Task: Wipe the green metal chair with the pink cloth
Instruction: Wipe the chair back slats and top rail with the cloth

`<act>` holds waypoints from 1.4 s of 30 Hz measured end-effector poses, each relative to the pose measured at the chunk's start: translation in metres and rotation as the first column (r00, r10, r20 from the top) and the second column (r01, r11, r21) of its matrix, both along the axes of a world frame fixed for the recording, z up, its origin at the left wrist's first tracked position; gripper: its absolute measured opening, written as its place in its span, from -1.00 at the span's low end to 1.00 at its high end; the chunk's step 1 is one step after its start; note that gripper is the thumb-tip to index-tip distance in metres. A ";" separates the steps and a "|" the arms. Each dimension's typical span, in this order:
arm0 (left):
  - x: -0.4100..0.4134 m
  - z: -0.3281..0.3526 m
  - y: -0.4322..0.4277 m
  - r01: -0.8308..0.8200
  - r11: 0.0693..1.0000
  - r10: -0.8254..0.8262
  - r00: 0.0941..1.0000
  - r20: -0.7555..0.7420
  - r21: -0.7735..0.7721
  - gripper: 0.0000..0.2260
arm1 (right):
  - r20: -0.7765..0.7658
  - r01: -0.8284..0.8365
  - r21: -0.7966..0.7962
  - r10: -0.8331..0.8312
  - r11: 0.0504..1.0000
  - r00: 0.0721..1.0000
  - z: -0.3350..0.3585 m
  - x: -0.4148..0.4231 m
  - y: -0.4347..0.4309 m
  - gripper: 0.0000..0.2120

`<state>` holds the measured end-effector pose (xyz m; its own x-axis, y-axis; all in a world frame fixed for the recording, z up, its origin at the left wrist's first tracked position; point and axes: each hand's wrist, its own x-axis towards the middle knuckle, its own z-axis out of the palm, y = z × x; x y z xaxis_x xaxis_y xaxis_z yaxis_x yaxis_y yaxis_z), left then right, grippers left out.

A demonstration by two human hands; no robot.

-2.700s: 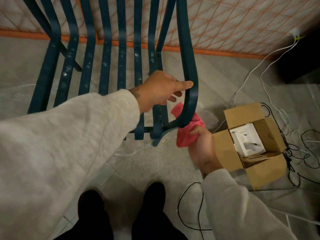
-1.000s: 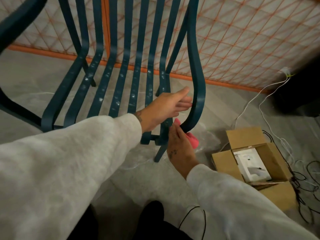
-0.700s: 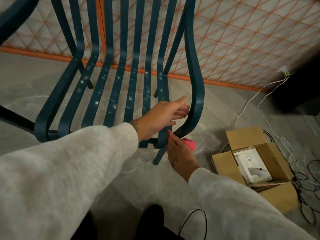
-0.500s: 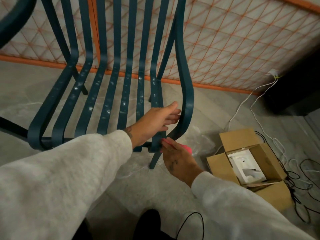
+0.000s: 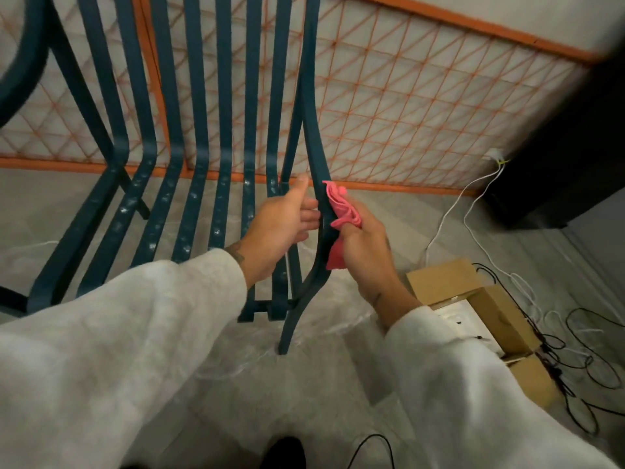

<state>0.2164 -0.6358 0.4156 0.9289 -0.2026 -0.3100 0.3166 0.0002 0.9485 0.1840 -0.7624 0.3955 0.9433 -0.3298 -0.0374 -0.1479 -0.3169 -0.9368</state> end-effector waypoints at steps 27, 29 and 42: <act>-0.063 0.025 0.060 0.166 0.962 -0.165 0.986 -0.025 0.216 -0.65 | -0.245 0.187 0.194 -0.137 0.963 0.960 -0.009 -0.069 -0.010 -0.72; -0.084 0.040 0.075 0.121 0.964 -0.118 0.993 -0.027 0.237 -0.72 | -0.169 0.130 0.347 -0.075 0.929 0.983 0.015 -0.083 -0.002 -0.64; -0.214 0.112 0.172 -0.071 0.960 0.020 0.982 0.186 0.272 -0.67 | -0.015 -0.196 0.428 0.223 0.882 0.975 0.113 -0.157 0.121 -0.60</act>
<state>0.0025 -0.4637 0.5271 0.9805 -0.0892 -0.1751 0.1468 -0.2600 0.9544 0.0268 -0.6409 0.5087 0.9799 -0.0647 -0.1888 -0.1839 0.0754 -0.9801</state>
